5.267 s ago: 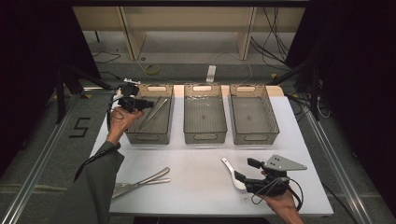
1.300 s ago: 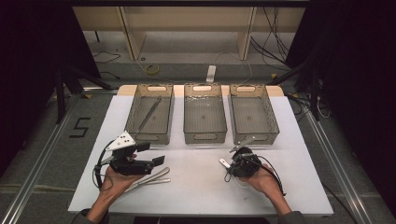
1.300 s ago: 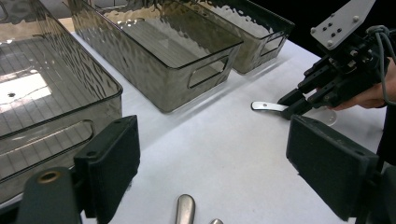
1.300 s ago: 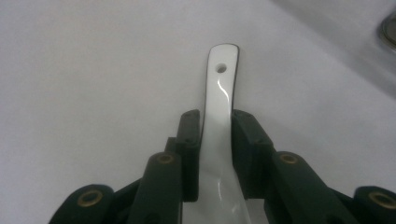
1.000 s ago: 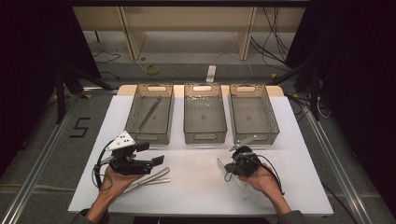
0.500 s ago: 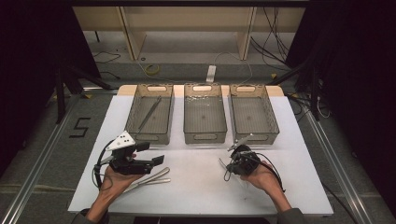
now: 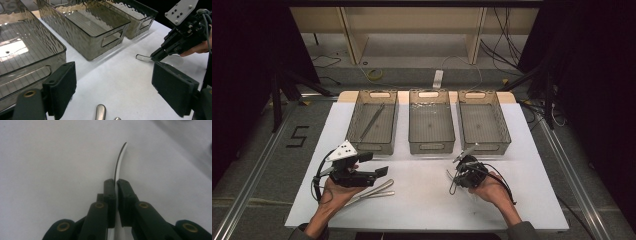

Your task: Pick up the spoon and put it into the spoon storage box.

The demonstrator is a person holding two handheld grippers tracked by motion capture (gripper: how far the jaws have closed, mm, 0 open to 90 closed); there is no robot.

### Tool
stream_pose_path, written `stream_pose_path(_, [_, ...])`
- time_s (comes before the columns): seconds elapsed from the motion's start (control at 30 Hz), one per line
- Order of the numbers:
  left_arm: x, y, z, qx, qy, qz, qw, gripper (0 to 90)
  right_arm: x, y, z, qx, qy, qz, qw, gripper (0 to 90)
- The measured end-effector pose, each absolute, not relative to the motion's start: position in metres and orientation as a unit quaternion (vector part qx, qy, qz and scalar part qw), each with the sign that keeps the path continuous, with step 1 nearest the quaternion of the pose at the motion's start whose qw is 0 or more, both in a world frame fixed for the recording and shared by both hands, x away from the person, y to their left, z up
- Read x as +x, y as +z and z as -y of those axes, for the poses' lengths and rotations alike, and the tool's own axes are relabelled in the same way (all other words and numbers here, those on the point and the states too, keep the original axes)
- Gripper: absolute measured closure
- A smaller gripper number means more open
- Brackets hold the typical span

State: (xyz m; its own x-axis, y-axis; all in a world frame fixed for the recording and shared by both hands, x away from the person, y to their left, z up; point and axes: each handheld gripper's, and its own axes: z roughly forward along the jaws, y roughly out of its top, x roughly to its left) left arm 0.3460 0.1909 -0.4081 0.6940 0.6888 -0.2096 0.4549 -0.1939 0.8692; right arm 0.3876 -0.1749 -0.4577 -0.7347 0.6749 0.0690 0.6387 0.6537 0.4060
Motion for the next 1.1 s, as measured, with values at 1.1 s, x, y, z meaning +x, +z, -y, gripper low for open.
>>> stream_pose_path(1.1, [0.346, -0.408, -0.194, 0.759, 0.117, -0.376, 0.518, 19.2, 0.451, -0.374, 0.168, 0.38, 0.335, -0.857, 0.099, 86.6])
